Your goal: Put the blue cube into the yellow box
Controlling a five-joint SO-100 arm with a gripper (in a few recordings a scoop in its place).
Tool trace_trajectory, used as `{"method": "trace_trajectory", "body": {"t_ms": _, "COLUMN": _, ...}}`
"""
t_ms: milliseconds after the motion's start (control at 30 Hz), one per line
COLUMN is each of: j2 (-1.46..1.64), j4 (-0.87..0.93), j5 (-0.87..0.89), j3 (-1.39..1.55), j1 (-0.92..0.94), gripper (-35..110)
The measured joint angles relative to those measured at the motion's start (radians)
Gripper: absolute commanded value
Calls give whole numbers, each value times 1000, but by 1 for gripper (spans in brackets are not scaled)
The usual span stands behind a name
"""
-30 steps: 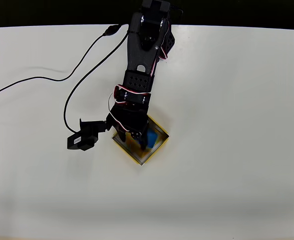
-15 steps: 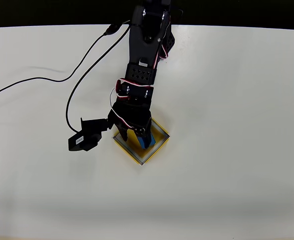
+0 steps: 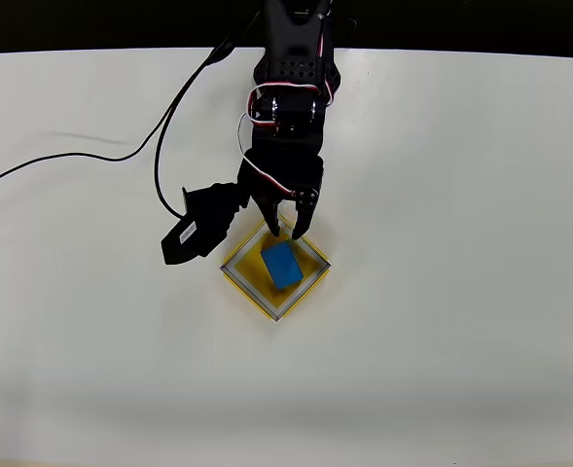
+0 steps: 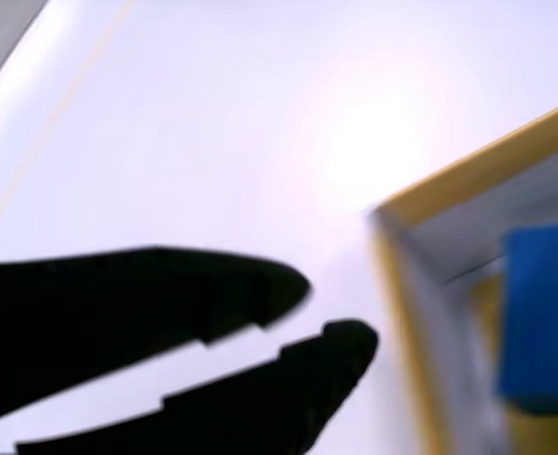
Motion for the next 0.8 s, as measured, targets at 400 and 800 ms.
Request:
{"method": "trace_trajectory", "body": {"t_ms": 400, "j2": 439, "j4": 252, "j5": -44, "j3": 268, "j1": 12, "gripper": 0}}
{"method": "trace_trajectory", "body": {"t_ms": 800, "j2": 597, "j4": 284, "j5": -40, "j3": 500, "j1": 44, "gripper": 0}}
